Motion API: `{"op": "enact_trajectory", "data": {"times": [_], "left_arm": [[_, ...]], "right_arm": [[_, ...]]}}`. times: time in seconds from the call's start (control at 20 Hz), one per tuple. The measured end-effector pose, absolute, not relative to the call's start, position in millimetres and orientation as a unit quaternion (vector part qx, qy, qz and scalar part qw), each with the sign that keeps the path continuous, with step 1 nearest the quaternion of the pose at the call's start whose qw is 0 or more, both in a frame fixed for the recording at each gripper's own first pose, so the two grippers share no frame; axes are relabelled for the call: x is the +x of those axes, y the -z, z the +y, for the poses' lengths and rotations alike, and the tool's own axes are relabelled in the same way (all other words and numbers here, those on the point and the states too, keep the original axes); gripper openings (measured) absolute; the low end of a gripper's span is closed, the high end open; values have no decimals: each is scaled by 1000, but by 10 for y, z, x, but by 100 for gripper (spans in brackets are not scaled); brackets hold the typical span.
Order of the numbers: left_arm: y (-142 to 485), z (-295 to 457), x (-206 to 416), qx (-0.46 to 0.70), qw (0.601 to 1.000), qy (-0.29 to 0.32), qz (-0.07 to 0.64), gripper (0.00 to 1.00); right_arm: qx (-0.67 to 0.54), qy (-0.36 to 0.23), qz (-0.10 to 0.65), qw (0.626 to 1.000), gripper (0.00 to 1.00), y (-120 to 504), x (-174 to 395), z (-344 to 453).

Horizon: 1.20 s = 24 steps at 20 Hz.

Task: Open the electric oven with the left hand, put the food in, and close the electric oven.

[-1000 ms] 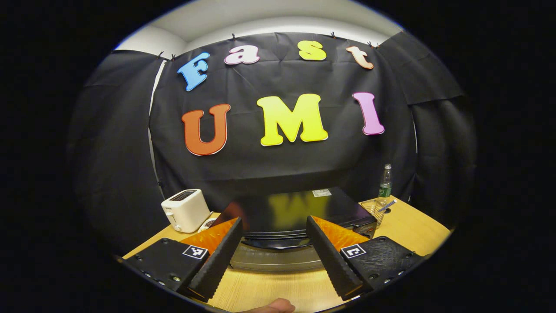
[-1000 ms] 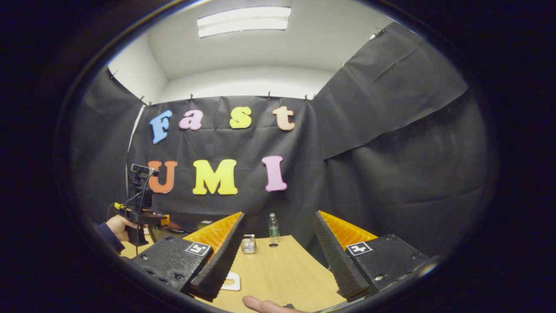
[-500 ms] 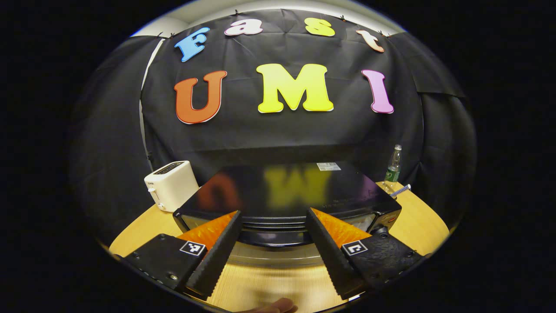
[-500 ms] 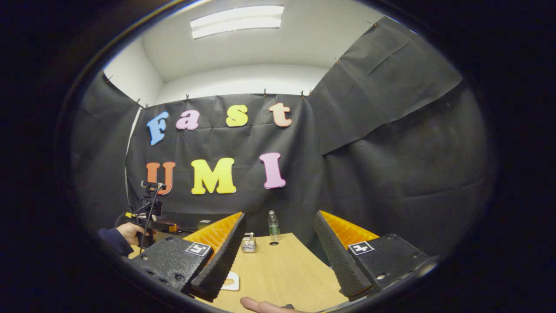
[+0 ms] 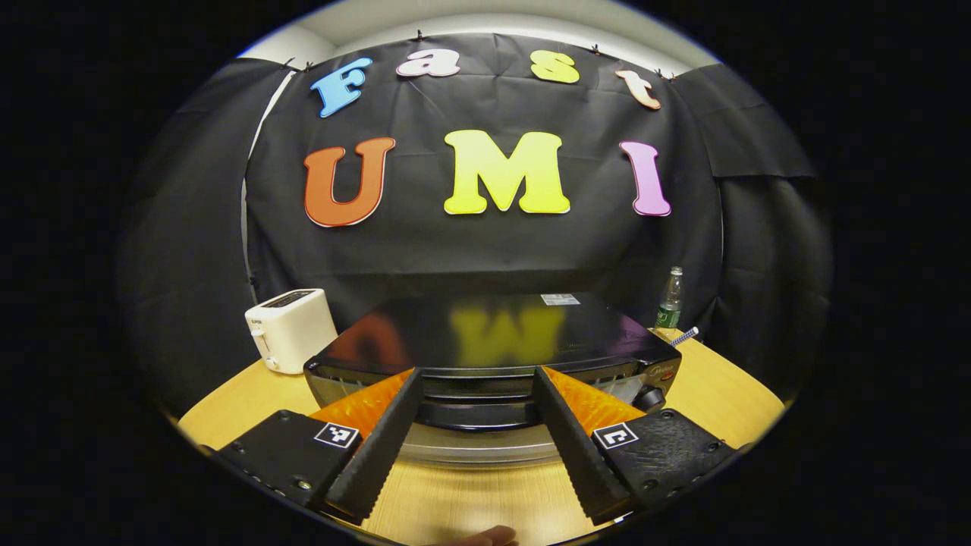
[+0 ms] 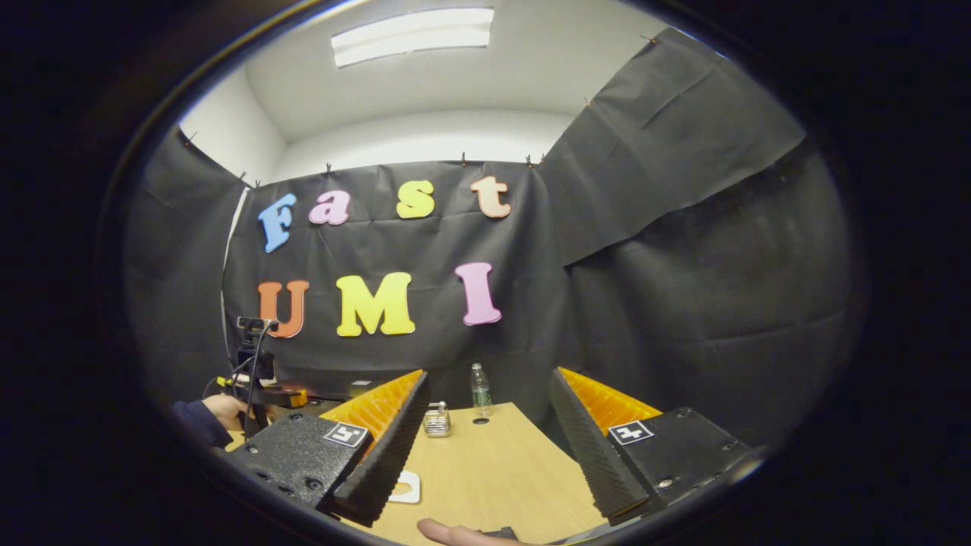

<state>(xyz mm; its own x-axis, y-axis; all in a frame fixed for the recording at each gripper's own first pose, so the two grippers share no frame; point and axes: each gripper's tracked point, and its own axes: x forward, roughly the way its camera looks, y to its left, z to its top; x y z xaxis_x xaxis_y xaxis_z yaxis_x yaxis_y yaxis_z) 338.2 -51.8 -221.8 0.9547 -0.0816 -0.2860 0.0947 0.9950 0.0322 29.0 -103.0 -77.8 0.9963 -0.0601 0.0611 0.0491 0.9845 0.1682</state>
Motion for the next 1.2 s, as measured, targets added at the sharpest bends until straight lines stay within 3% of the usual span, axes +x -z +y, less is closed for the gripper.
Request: {"op": "enact_trajectory", "data": {"times": [1.2], "left_arm": [[3062, -497, 1966, 29, 983, 52, 171, 96]], "right_arm": [[73, -23, 10, 997, 97, 971, 357, -409]]}}
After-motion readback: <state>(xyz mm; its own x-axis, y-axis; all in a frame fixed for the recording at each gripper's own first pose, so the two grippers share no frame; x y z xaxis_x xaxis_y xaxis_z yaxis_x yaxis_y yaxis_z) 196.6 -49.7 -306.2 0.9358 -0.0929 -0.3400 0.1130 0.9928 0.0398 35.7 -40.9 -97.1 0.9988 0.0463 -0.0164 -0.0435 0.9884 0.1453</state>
